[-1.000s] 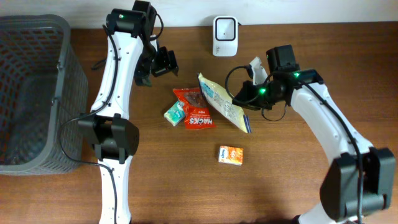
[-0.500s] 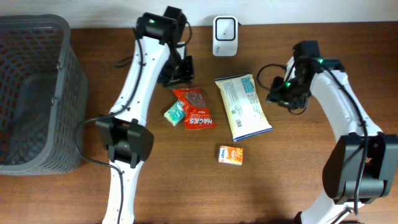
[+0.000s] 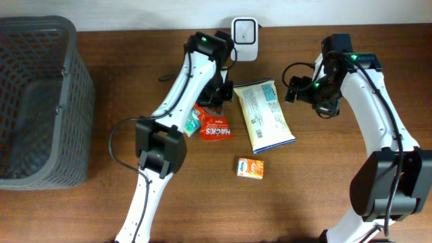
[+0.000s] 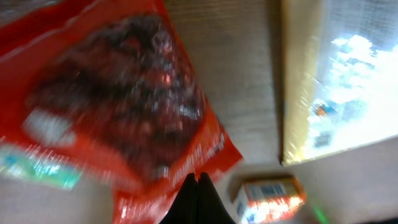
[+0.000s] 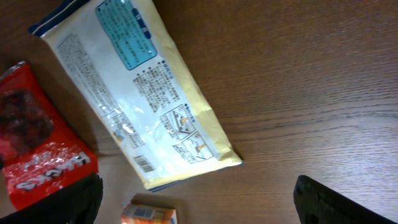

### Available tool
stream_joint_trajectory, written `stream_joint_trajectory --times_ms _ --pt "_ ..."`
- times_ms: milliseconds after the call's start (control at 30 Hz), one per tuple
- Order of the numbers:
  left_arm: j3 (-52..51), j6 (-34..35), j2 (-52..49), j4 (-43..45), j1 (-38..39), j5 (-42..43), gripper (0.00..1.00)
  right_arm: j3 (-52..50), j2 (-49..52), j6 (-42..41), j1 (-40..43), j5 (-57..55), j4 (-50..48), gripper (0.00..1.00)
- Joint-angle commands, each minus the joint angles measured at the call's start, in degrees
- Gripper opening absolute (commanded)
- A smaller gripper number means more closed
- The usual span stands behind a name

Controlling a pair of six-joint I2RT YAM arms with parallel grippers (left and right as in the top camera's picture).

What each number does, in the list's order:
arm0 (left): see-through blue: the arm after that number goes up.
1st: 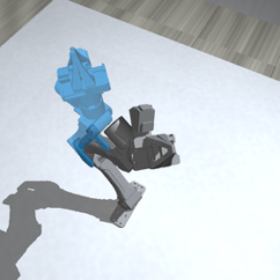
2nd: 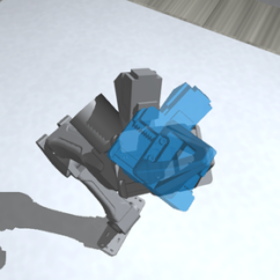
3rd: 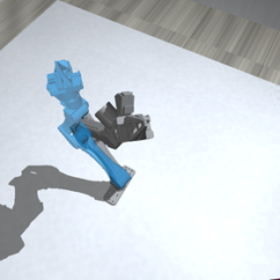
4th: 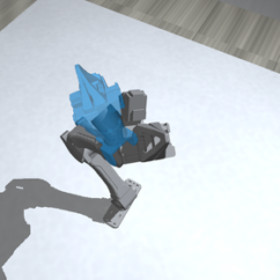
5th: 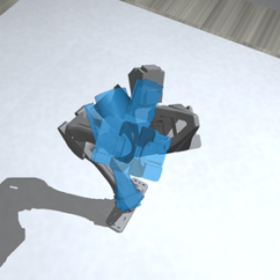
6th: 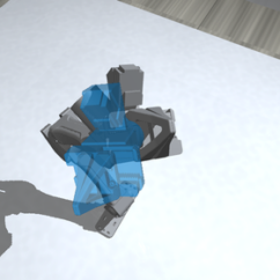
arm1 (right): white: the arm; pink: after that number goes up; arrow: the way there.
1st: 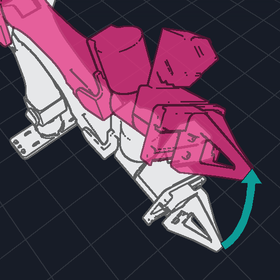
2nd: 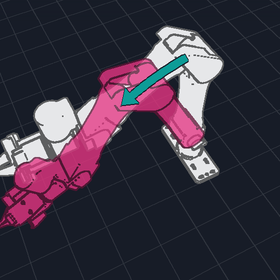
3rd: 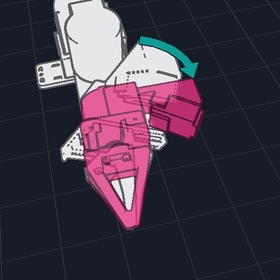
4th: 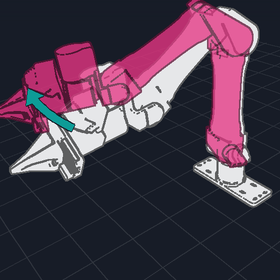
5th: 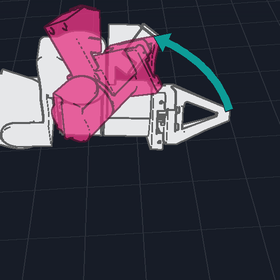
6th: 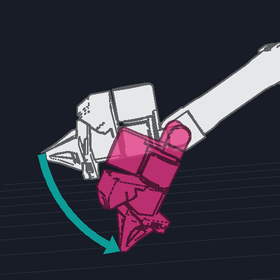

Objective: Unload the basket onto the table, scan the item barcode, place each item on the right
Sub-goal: 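Move the left gripper to the wet-wipes pack and grasp its edge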

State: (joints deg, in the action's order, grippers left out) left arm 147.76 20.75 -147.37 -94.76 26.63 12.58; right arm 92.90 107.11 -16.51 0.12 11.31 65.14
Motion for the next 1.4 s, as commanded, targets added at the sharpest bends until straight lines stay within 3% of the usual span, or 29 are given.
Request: stream_joint_trajectory --times_ms 0,233,433,600,733,833,867,967,1033,1100,1200,1367 --pt "0.4 -0.1 -4.0 0.9 -0.2 -0.5 0.00 1.1 0.0 0.0 0.0 -4.2 0.0 0.98" --pt "1.0 3.0 -4.5 -2.0 -3.3 -14.0 0.00 1.1 0.0 0.0 0.0 -7.1 0.3 0.98" --pt "1.0 2.8 -0.4 -2.0 -7.8 -13.6 0.00 1.1 0.0 0.0 -0.1 -7.1 2.0 0.98" --pt "1.0 2.7 5.0 -2.0 -9.6 -5.7 0.00 0.9 0.1 0.0 0.0 -8.2 0.6 0.98" --pt "0.5 -1.0 4.9 -2.0 -8.1 -2.7 0.25 -1.3 0.5 -0.8 0.0 -8.1 -4.1 0.99" --pt "-2.5 -1.0 4.6 -0.5 -5.7 -1.7 0.28 -2.8 2.3 -2.2 0.0 -7.0 -5.6 0.99" --pt "-3.7 -0.9 4.6 0.4 -5.1 -1.2 0.23 -3.1 3.1 -2.2 0.0 -6.4 -5.9 0.99" --pt "-8.4 -0.9 4.6 5.3 -2.8 0.8 0.07 -3.7 5.3 -2.2 -0.1 -5.3 -6.4 0.70" --pt "-11.0 -0.9 4.6 8.3 -1.6 1.6 0.06 -3.9 6.3 -2.2 -0.1 -5.1 -6.4 0.59" --pt "-15.5 -0.9 4.6 12.4 0.0 1.6 0.06 -4.3 8.2 -2.2 -0.1 -3.2 -6.7 0.41" --pt "-19.5 -0.9 4.6 15.1 1.1 1.6 0.06 -4.3 10.3 -2.3 -0.2 -2.3 -6.8 0.39" --pt "-20.4 -0.9 4.6 15.5 0.5 1.6 0.14 -4.5 13.7 -2.3 -2.1 1.7 -8.0 0.35"
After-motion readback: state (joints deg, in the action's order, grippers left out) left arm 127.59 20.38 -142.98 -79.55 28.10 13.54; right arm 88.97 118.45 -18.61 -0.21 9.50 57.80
